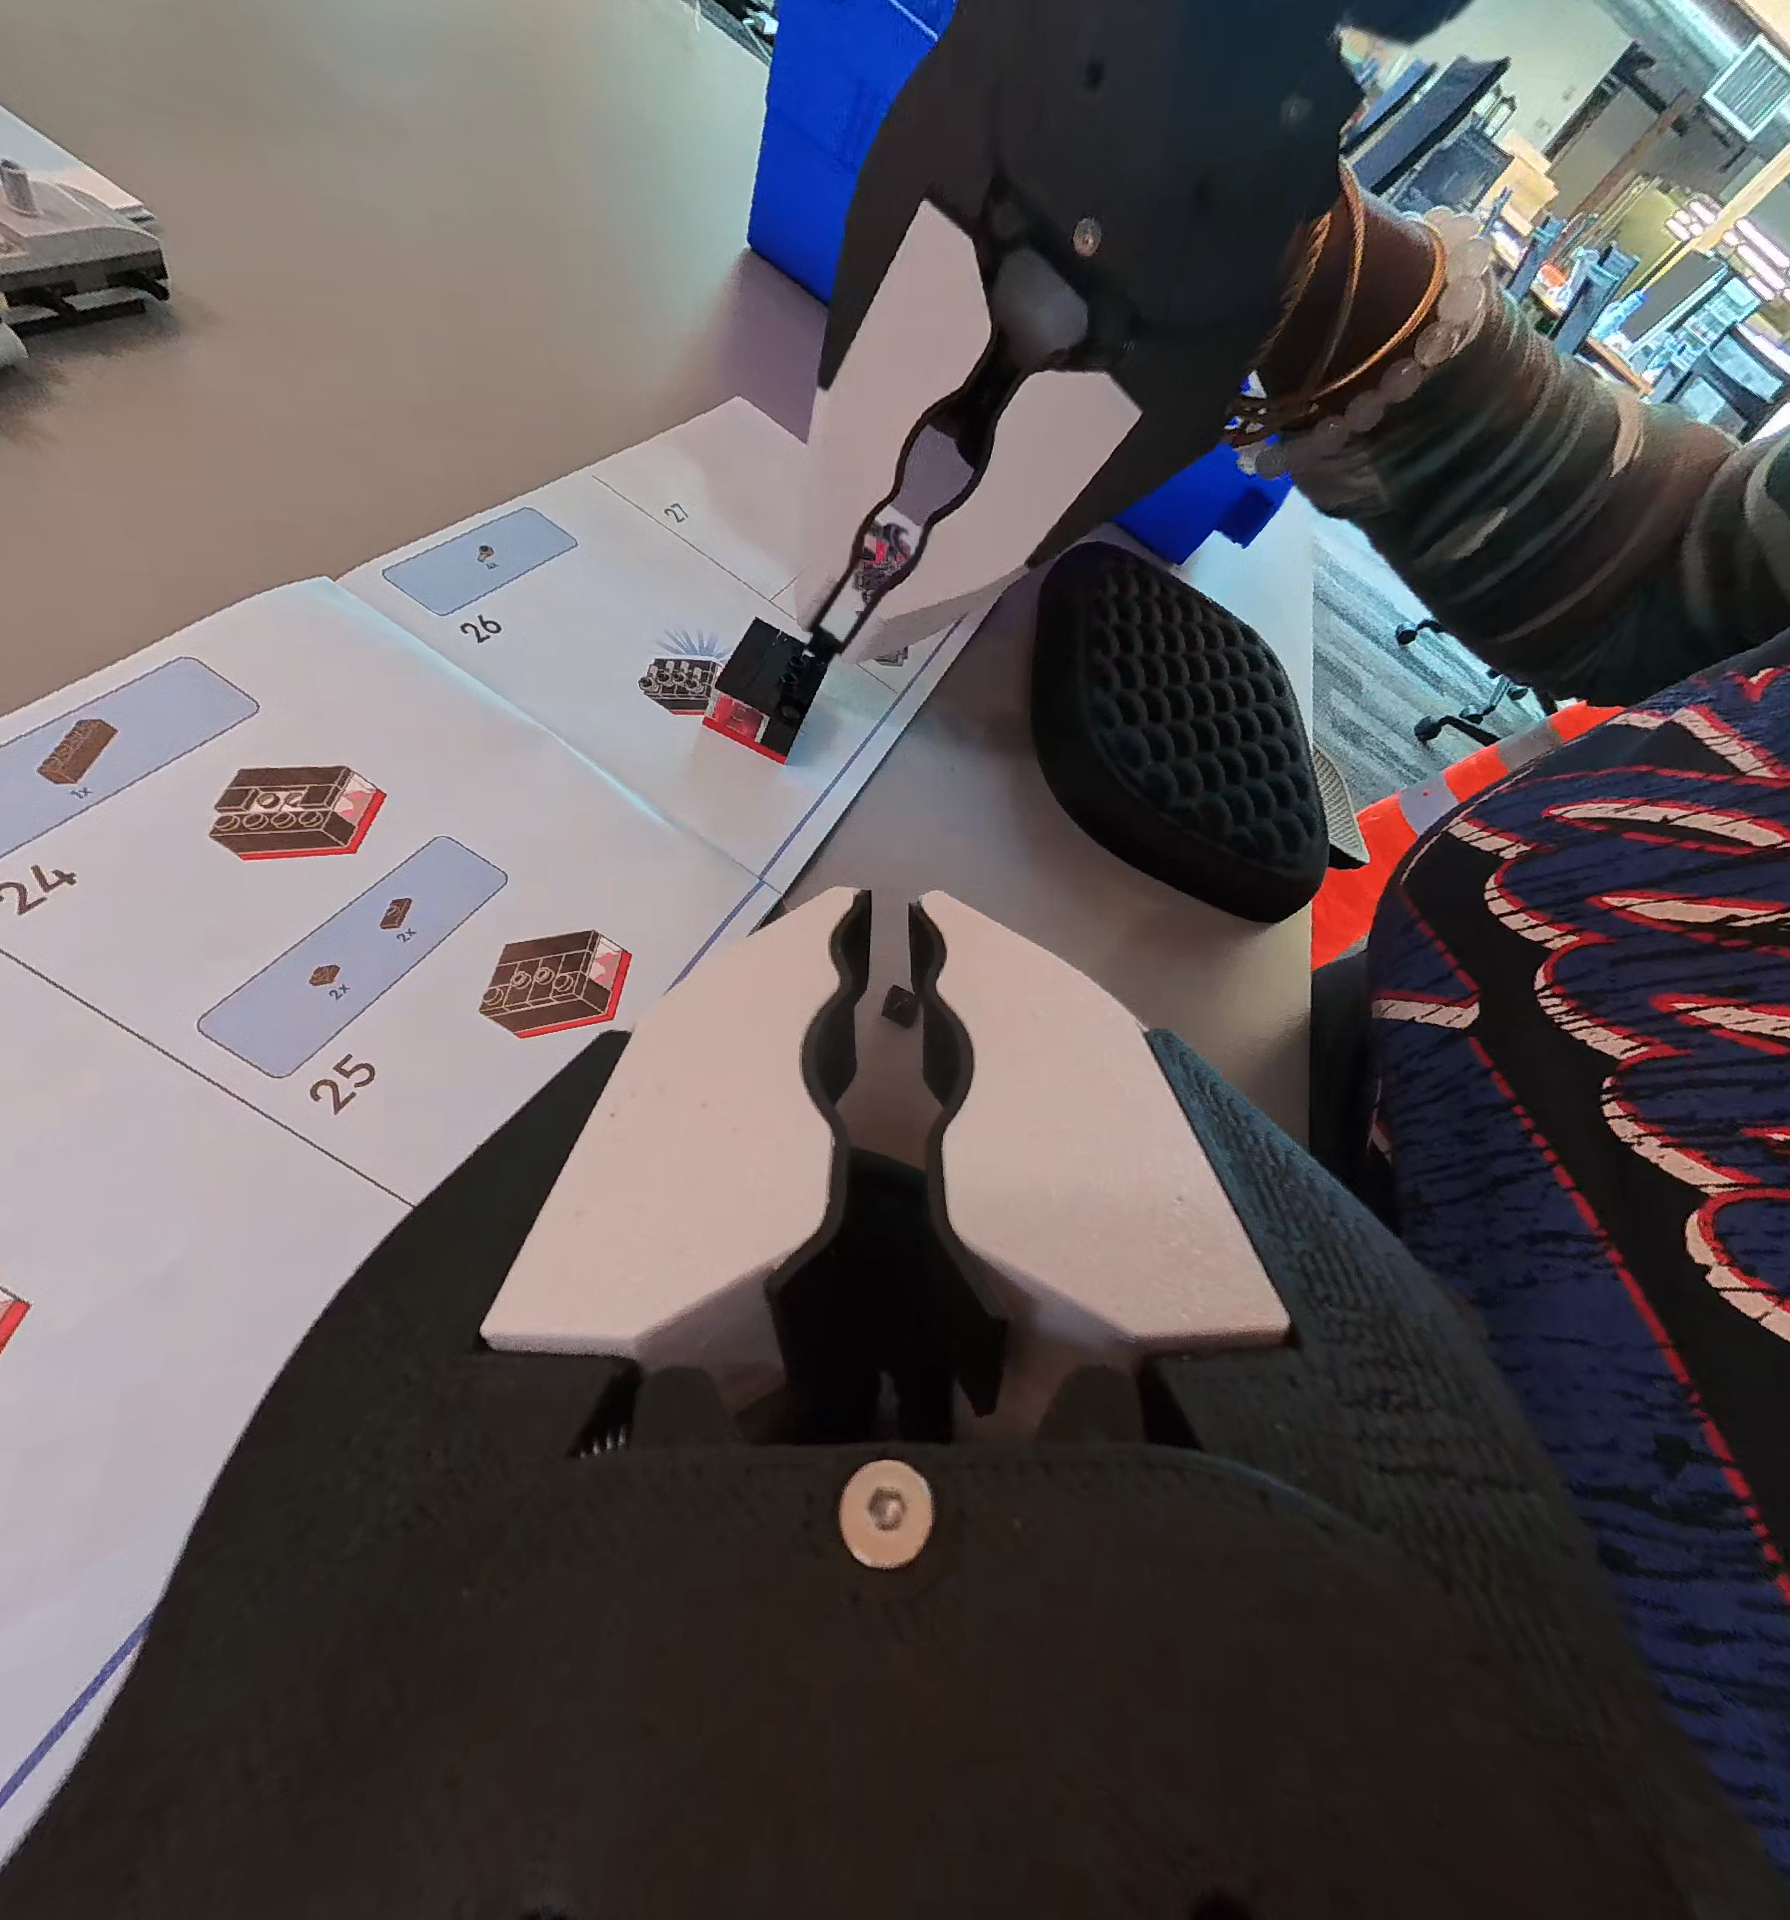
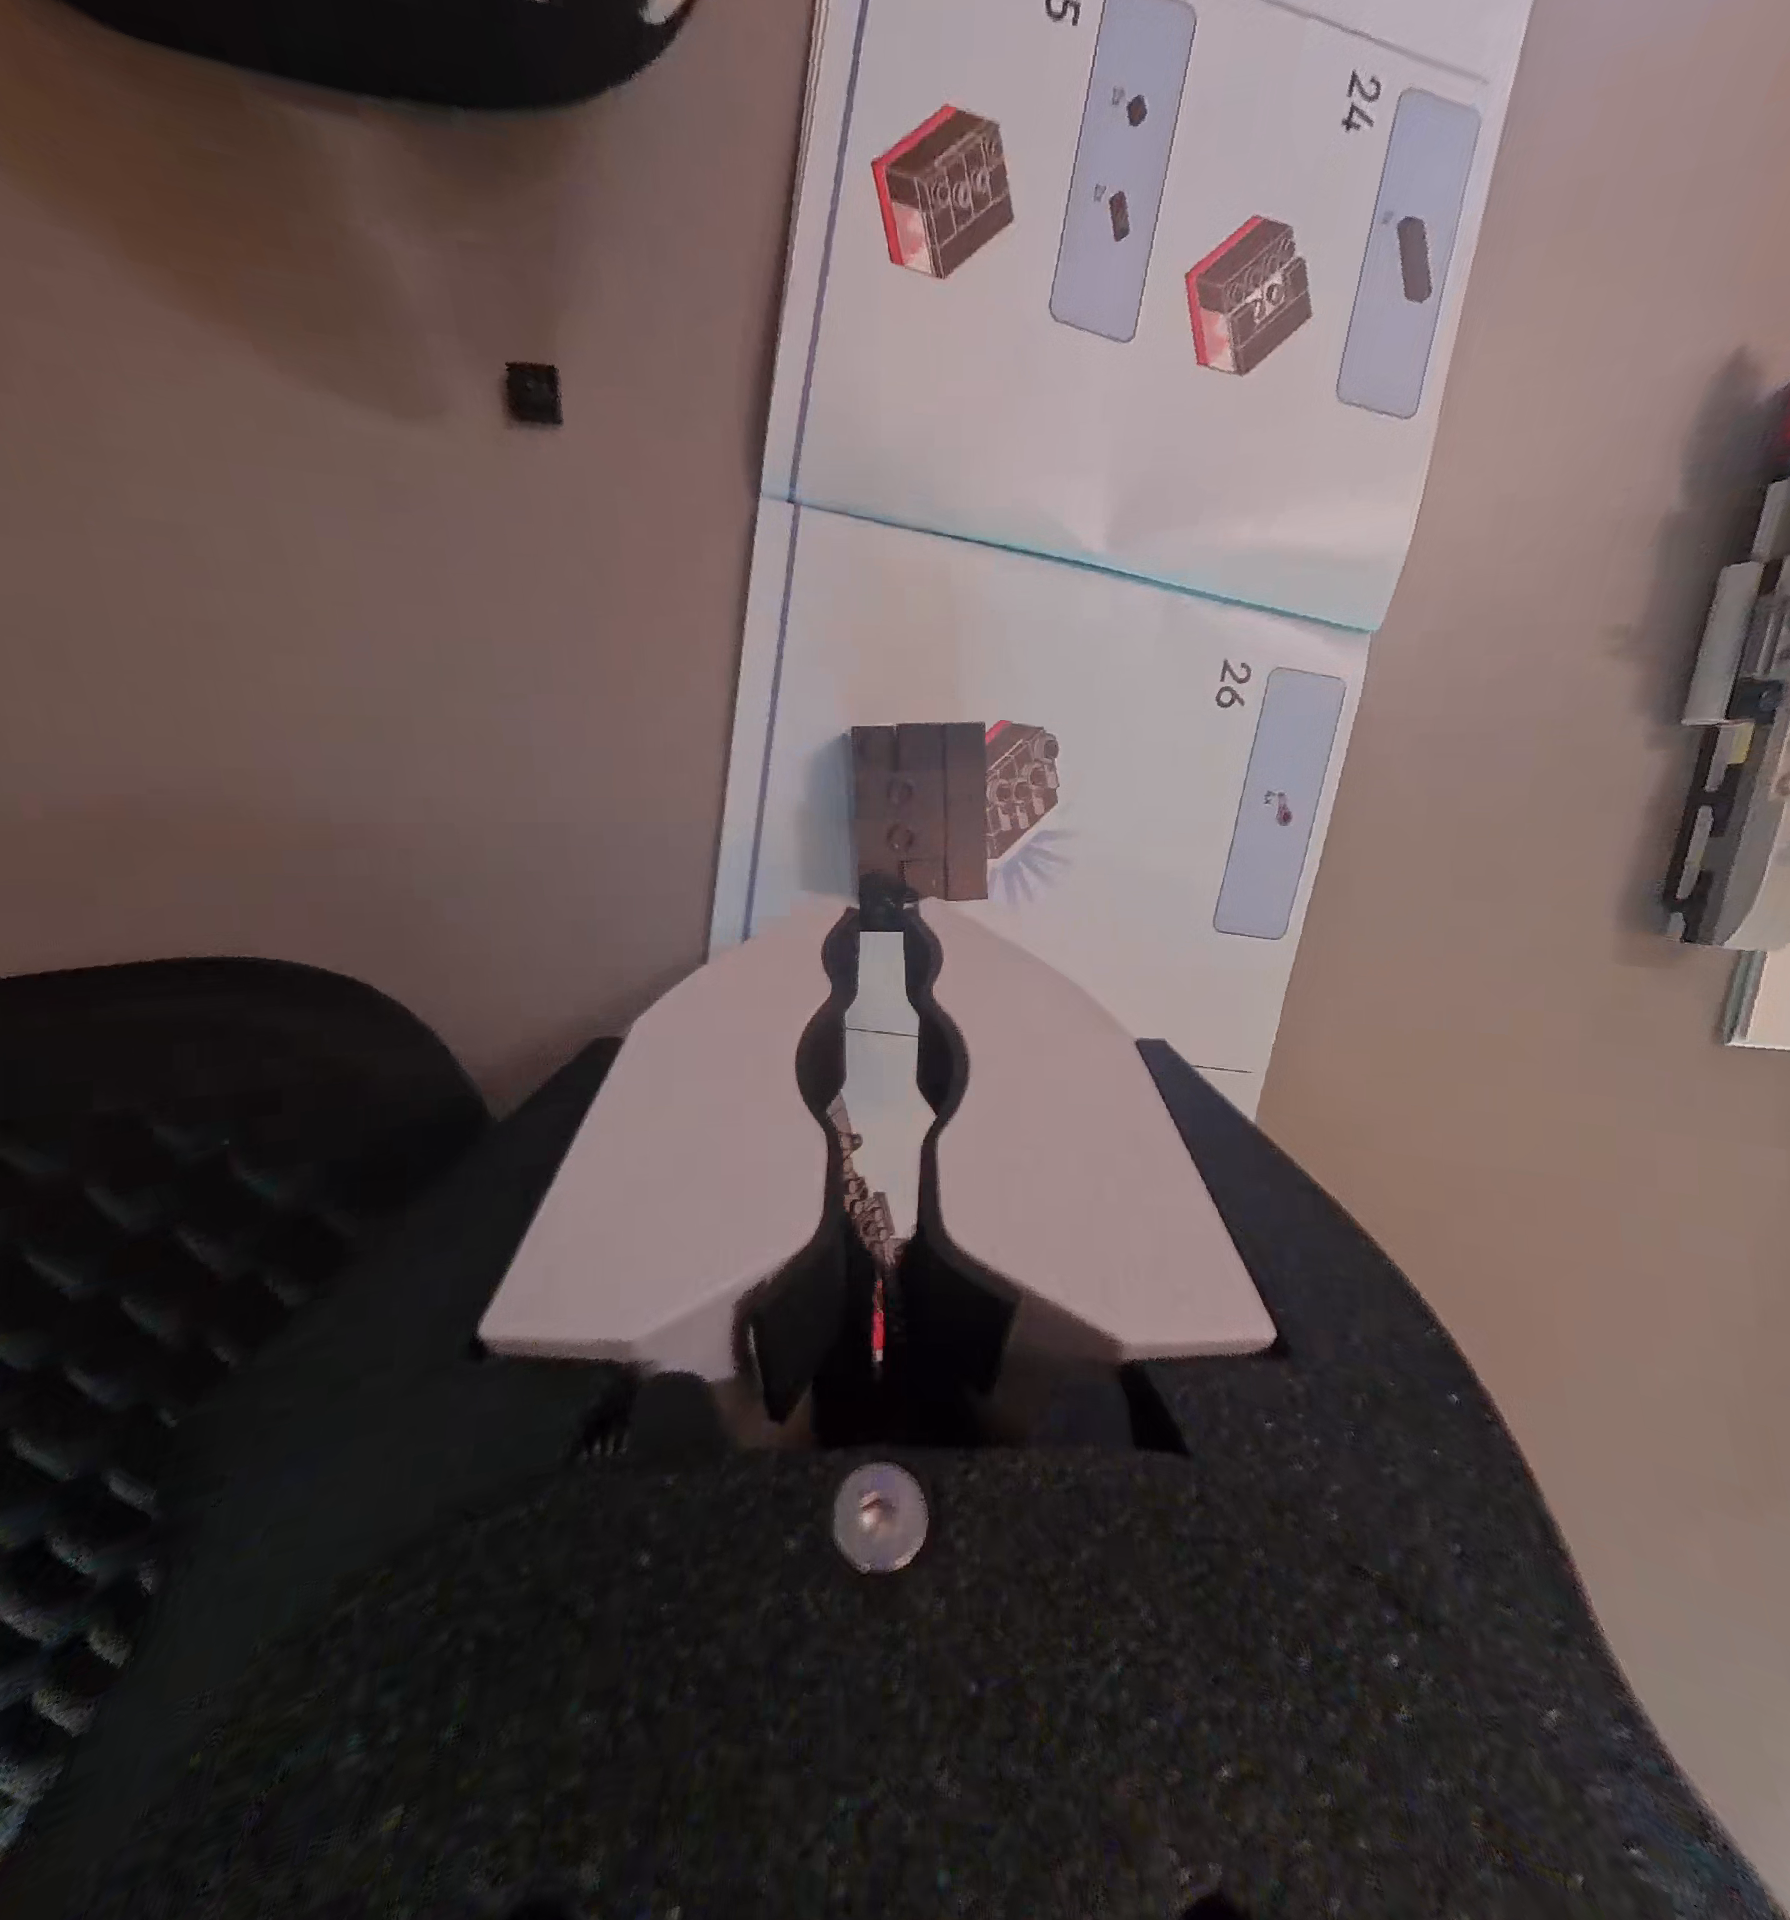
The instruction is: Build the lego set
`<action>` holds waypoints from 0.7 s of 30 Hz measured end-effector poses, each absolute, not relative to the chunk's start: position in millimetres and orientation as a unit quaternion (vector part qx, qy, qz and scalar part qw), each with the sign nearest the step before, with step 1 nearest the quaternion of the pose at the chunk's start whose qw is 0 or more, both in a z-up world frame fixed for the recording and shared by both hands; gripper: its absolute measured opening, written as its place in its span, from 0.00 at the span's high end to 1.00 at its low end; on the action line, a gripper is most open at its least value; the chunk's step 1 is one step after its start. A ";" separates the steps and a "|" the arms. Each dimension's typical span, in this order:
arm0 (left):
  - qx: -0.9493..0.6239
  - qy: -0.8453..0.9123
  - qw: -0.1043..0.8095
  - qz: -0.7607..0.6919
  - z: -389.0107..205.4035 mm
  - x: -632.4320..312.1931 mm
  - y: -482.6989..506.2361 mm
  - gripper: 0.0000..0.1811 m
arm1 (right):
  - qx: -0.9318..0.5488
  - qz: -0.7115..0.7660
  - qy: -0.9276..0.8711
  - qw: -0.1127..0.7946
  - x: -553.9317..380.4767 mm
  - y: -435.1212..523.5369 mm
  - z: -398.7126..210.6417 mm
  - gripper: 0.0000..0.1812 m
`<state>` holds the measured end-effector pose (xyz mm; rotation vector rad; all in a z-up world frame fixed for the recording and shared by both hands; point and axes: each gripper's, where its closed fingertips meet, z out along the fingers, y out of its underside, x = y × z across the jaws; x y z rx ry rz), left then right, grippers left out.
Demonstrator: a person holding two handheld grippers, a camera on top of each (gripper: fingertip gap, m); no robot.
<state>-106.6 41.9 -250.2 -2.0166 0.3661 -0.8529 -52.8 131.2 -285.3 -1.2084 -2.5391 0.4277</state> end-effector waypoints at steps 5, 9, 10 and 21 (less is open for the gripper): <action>-0.813 0.145 0.442 -0.350 -250.3 -106.5 42.0 0.96 | -0.416 0.153 -0.884 0.149 -54.2 130.1 -284.2 0.95; -0.811 0.144 0.444 -0.352 -249.4 -106.9 42.0 0.96 | -0.413 0.151 -0.886 0.145 -55.0 128.5 -285.4 0.95; -0.811 0.144 0.444 -0.352 -249.5 -106.9 42.0 0.96 | -0.412 0.149 -0.887 0.145 -55.3 128.4 -285.8 0.95; -0.811 0.143 0.443 -0.353 -249.5 -107.0 42.0 0.96 | -0.411 0.144 -0.888 0.145 -56.4 128.2 -286.7 0.95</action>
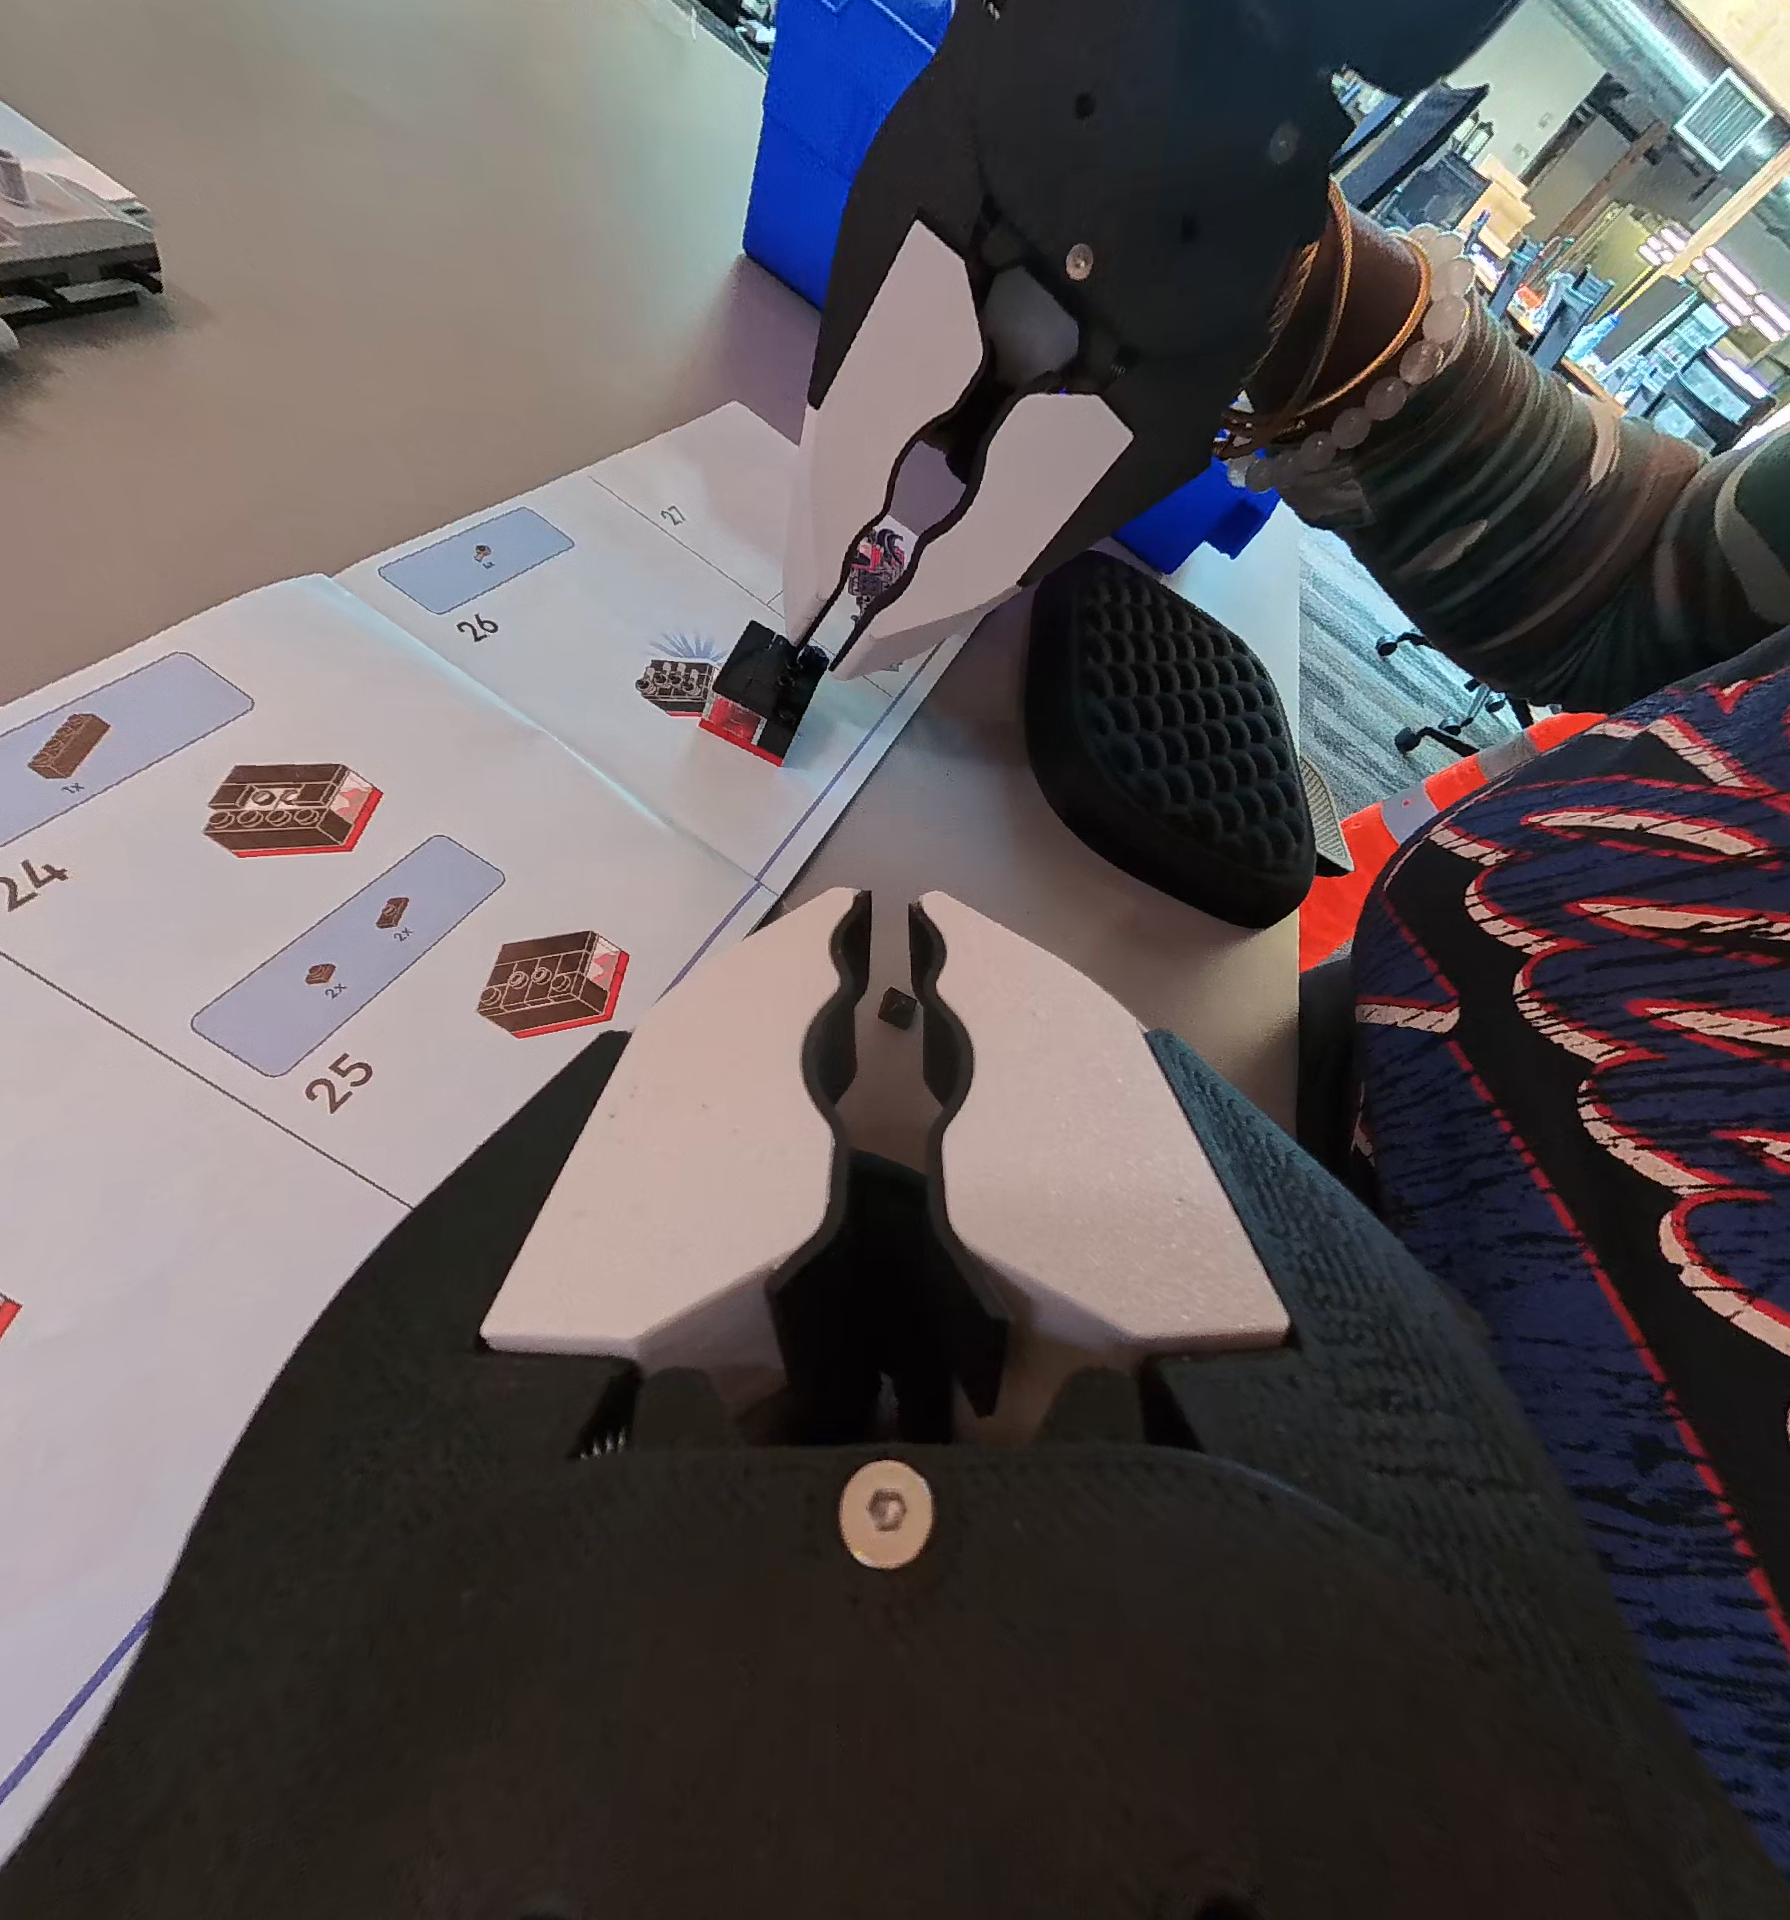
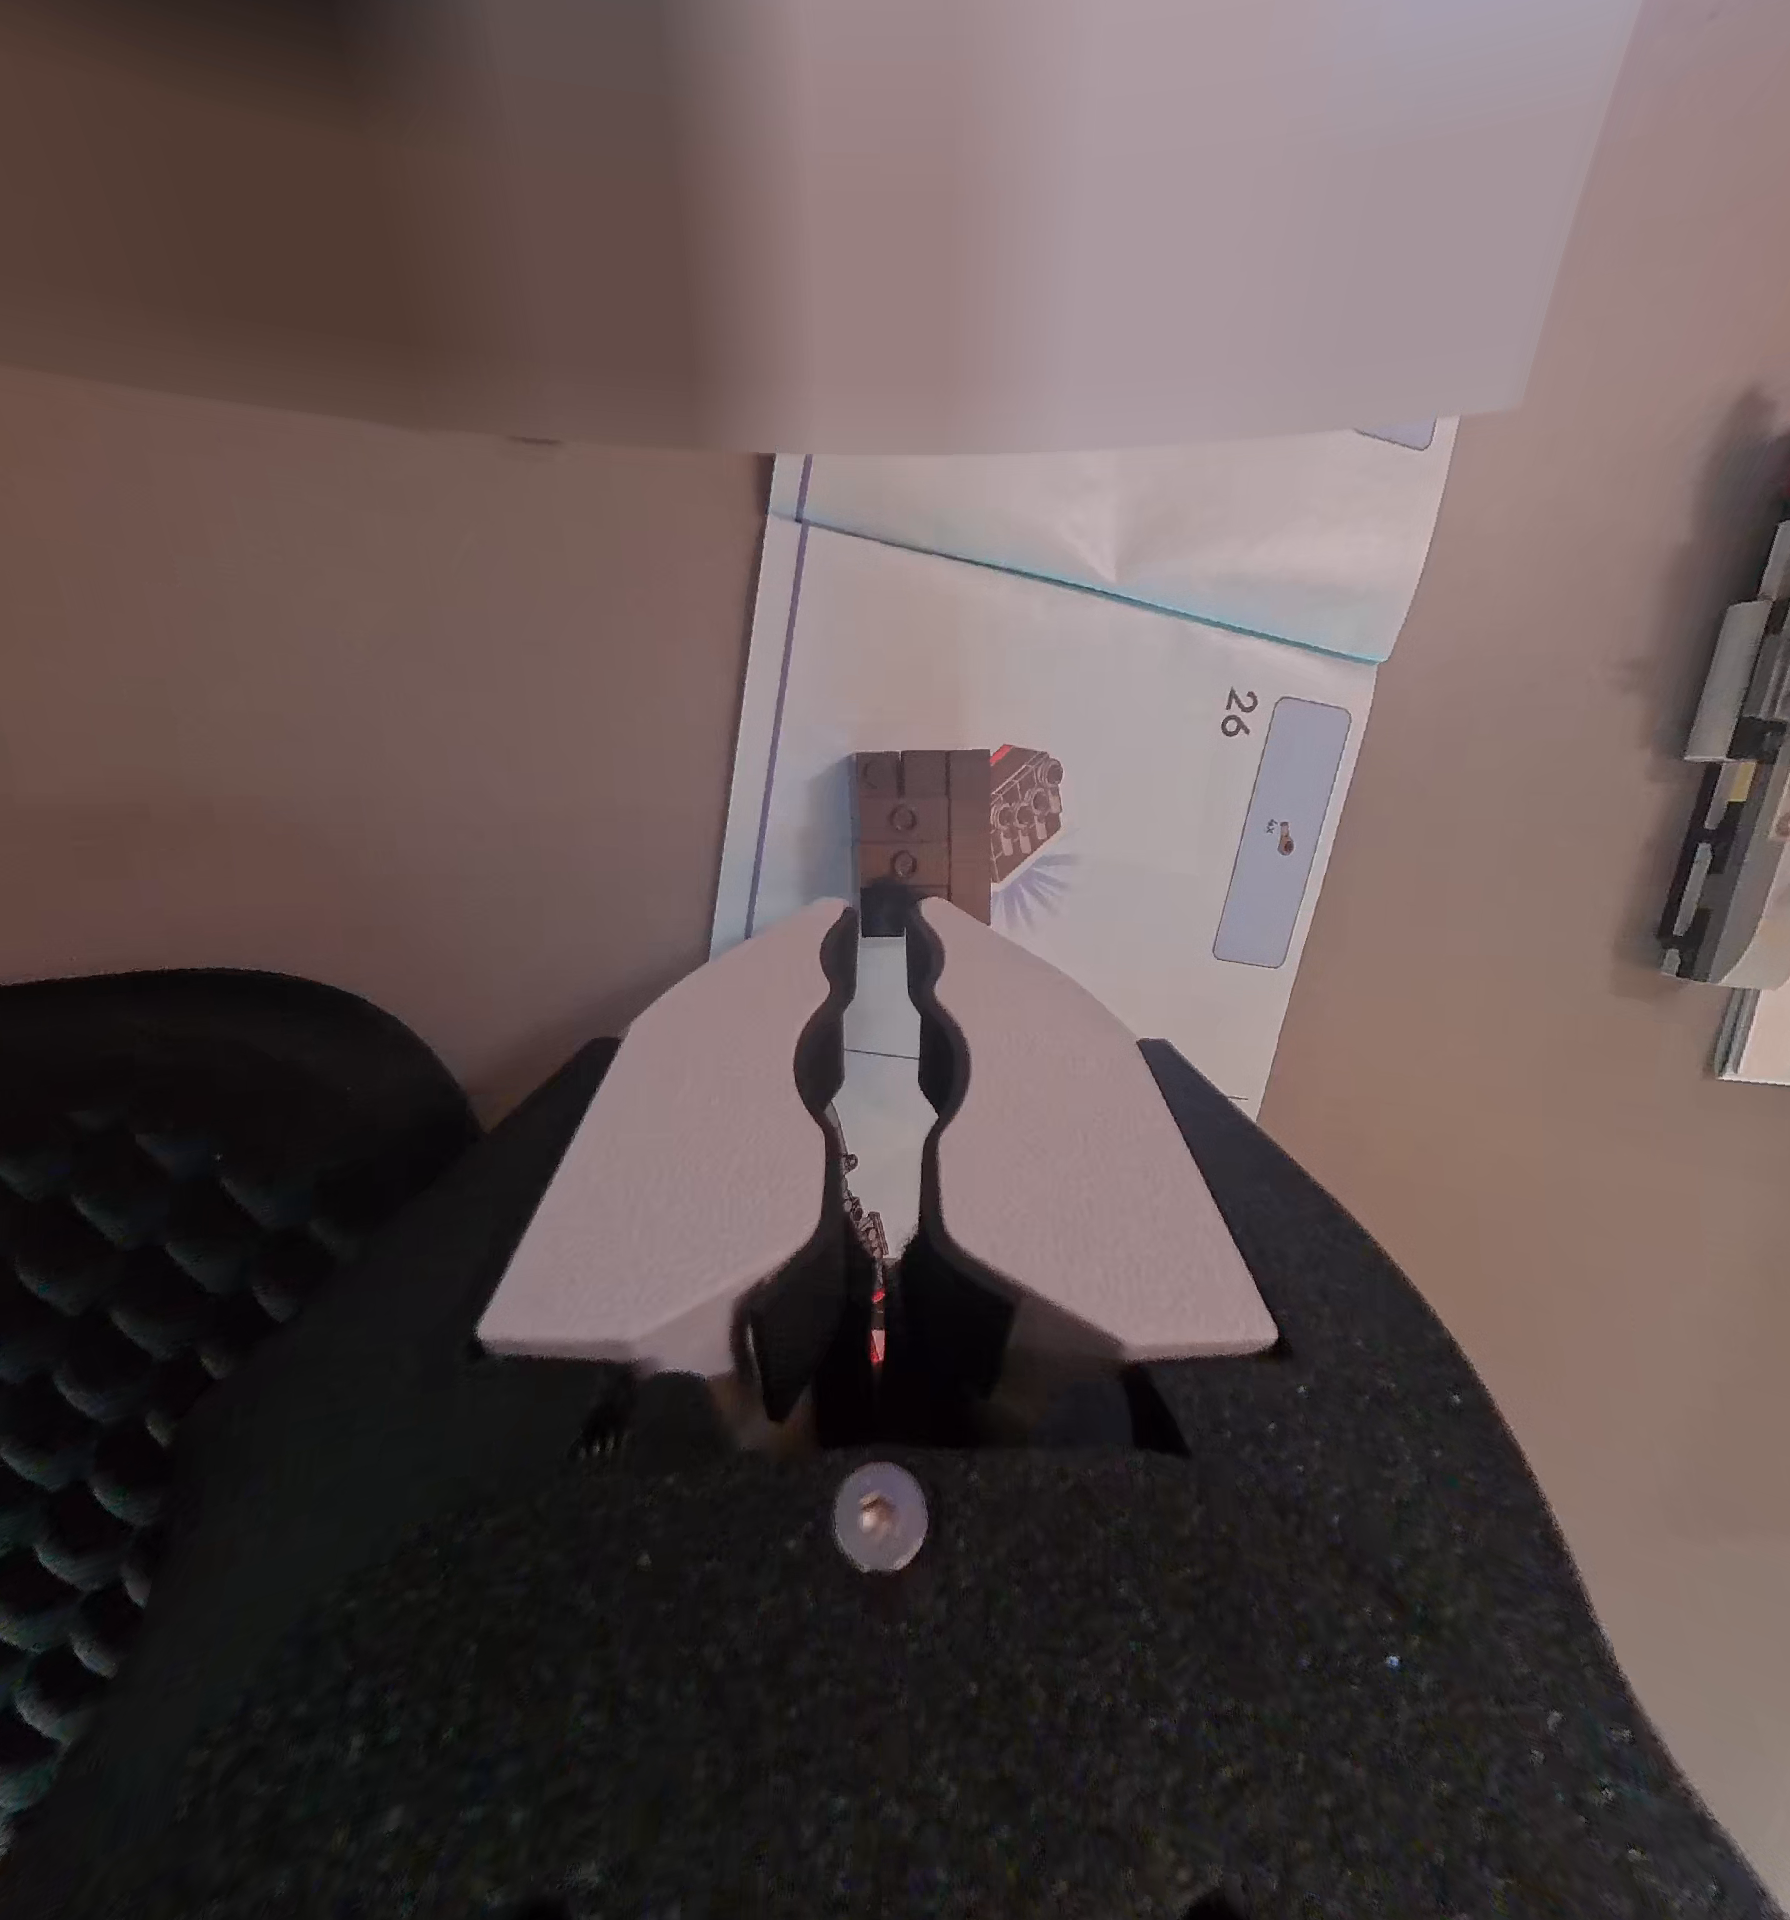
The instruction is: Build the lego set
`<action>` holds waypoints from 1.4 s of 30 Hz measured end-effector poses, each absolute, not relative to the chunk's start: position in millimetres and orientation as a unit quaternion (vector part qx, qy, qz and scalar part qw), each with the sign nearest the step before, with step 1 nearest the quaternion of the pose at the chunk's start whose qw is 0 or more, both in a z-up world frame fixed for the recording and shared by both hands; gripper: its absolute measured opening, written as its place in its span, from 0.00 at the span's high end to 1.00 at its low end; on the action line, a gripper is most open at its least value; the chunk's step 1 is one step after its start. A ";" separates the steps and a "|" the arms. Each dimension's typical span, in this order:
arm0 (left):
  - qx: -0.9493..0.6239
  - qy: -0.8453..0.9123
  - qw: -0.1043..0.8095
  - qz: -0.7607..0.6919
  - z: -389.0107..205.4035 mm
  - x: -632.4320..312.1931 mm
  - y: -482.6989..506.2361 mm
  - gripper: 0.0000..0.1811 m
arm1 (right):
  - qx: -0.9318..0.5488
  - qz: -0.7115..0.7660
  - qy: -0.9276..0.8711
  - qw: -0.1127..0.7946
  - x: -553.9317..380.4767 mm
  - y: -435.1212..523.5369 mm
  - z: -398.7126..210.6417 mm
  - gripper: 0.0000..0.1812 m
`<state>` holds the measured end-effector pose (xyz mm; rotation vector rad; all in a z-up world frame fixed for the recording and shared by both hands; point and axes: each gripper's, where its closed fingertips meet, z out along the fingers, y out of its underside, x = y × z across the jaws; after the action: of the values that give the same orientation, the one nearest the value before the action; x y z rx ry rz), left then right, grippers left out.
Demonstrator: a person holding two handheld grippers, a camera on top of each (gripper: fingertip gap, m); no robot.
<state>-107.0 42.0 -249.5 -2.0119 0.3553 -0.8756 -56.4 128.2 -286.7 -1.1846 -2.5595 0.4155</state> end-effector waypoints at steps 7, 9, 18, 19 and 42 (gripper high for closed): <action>-0.811 0.143 0.444 -0.354 -249.4 -107.2 41.8 0.96 | -0.415 0.162 -0.882 0.153 -56.7 129.1 -279.5 0.94; -0.811 0.143 0.443 -0.353 -249.5 -107.1 41.9 0.96 | -0.421 0.183 -0.876 0.149 -57.6 128.2 -275.5 0.98; -0.812 0.143 0.442 -0.352 -250.0 -107.0 41.9 0.96 | -0.411 0.170 -0.887 0.123 -56.7 127.7 -283.8 1.00; -0.813 0.143 0.441 -0.353 -250.3 -107.0 42.0 0.96 | -0.409 0.167 -0.889 0.120 -56.6 127.8 -283.9 1.00; -0.837 0.337 0.369 -0.221 -294.4 -73.2 124.3 0.85 | -0.406 0.151 -0.896 0.096 -65.7 126.0 -284.4 1.00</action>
<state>-73.2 124.3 -294.4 -2.1487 0.8654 -0.5666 -65.7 126.0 -284.4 -1.2041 -2.6543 0.4468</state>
